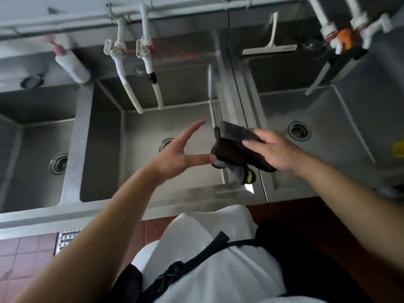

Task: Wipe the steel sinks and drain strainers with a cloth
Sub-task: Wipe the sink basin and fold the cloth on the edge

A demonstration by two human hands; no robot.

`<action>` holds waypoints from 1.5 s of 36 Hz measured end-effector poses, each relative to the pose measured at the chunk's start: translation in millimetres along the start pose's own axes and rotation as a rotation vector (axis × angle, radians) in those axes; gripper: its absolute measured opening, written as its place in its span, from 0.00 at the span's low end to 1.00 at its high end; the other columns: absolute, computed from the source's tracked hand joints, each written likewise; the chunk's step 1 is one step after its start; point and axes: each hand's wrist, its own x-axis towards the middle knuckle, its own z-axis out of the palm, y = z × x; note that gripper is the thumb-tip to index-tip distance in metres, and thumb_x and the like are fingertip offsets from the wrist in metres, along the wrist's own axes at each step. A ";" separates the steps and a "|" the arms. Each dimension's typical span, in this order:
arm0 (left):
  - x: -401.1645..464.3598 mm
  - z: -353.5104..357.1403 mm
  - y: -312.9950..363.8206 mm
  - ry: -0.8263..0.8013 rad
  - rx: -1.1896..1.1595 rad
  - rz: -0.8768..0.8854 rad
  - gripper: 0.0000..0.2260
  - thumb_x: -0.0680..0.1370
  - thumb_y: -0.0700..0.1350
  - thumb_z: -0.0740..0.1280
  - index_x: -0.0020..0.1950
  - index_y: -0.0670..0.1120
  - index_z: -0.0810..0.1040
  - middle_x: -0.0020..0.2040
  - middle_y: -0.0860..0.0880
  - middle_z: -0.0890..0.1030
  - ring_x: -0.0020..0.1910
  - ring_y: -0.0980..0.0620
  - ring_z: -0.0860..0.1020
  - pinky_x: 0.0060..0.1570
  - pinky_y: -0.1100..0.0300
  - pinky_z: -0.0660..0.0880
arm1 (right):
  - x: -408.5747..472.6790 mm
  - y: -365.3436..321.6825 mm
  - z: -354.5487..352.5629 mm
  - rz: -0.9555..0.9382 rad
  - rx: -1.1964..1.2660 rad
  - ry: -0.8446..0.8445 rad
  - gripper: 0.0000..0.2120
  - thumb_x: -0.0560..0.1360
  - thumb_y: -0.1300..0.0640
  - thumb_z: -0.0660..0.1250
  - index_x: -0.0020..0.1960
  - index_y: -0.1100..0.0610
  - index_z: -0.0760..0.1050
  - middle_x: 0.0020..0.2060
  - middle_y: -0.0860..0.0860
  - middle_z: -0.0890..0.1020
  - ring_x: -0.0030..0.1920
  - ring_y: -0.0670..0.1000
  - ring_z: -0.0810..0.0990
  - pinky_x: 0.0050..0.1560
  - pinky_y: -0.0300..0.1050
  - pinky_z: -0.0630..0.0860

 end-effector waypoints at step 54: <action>17.3 34.2 22.6 -0.020 0.069 0.301 0.11 0.76 0.44 0.74 0.54 0.59 0.85 0.52 0.59 0.85 0.55 0.59 0.82 0.61 0.56 0.77 | -88.5 19.7 -16.4 -0.053 -0.300 0.554 0.10 0.74 0.58 0.74 0.55 0.55 0.84 0.48 0.46 0.82 0.50 0.45 0.80 0.51 0.37 0.74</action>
